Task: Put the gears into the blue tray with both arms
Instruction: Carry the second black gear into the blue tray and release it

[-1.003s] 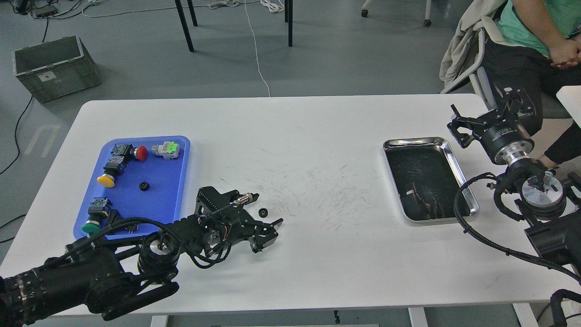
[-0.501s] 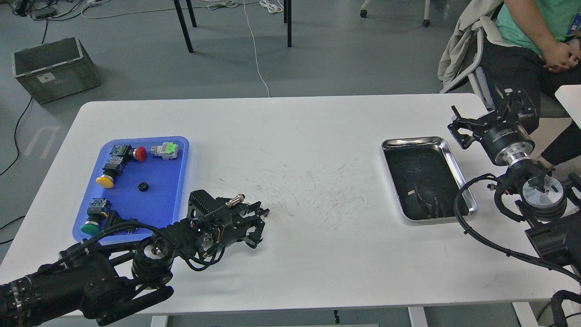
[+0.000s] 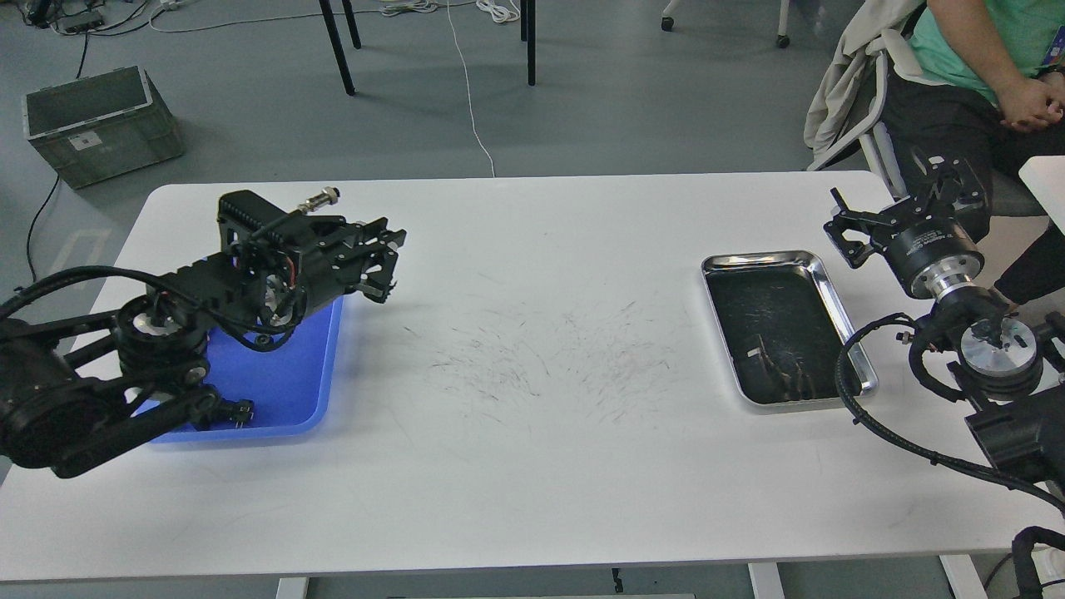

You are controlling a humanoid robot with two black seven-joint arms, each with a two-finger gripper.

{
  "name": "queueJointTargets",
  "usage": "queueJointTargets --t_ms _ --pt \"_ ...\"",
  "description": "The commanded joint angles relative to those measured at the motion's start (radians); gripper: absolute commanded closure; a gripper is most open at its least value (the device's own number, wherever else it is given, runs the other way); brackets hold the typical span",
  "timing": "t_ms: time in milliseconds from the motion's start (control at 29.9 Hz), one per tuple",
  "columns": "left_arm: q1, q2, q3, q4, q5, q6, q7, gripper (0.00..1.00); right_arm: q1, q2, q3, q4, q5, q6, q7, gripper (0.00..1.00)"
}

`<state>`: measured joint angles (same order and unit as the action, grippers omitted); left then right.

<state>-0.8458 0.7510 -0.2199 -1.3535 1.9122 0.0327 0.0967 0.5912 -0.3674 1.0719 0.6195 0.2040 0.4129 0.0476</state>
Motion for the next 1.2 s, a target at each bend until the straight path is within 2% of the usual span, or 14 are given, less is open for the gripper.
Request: queueJointTargets --t_ms 0,201,401,568,869,902,1003,1036,1103,1136,1170 --pt "0.037 0.089 0.002 0.0 -0.07 0.056 0.0 0.92 0.001 -0.002 0.0 -0.004 0.0 0.001 0.0 0.02" --pt "0.244 0.111 -0.007 0.008 -0.125 0.185 0.001 0.92 0.002 -0.004 0.003 -0.021 0.0 0.0 0.001 0.02" --pt "0.369 0.1 -0.041 0.017 -0.117 0.205 0.001 0.92 0.004 -0.016 0.003 -0.038 0.0 0.0 0.005 0.02" --pt "0.422 0.093 -0.05 0.031 -0.114 0.204 0.001 0.91 0.001 -0.03 0.003 -0.038 0.0 0.001 0.005 0.02" --pt "0.425 0.045 -0.064 0.105 -0.116 0.2 0.009 0.88 -0.002 -0.039 0.003 -0.037 0.0 0.001 0.005 0.02" --pt "0.425 0.041 -0.065 0.108 -0.116 0.2 0.009 0.85 -0.002 -0.039 0.003 -0.038 0.0 0.001 0.005 0.02" --pt "0.425 0.036 -0.065 0.108 -0.116 0.2 0.009 0.65 -0.002 -0.038 0.003 -0.038 0.0 0.0 0.005 0.02" --pt "0.425 0.036 -0.065 0.108 -0.116 0.2 0.011 0.54 -0.002 -0.038 0.003 -0.038 0.0 0.0 0.005 0.02" --pt "0.424 0.039 -0.065 0.108 -0.119 0.2 0.009 0.21 -0.002 -0.038 0.003 -0.038 0.0 0.0 0.005 0.02" --pt "0.422 0.039 -0.068 0.108 -0.124 0.202 0.009 0.08 -0.002 -0.038 0.002 -0.037 0.0 0.0 0.005 0.02" --pt "0.421 0.039 -0.078 0.106 -0.125 0.204 0.008 0.03 -0.002 -0.038 0.002 -0.037 0.0 0.0 0.005 0.02"
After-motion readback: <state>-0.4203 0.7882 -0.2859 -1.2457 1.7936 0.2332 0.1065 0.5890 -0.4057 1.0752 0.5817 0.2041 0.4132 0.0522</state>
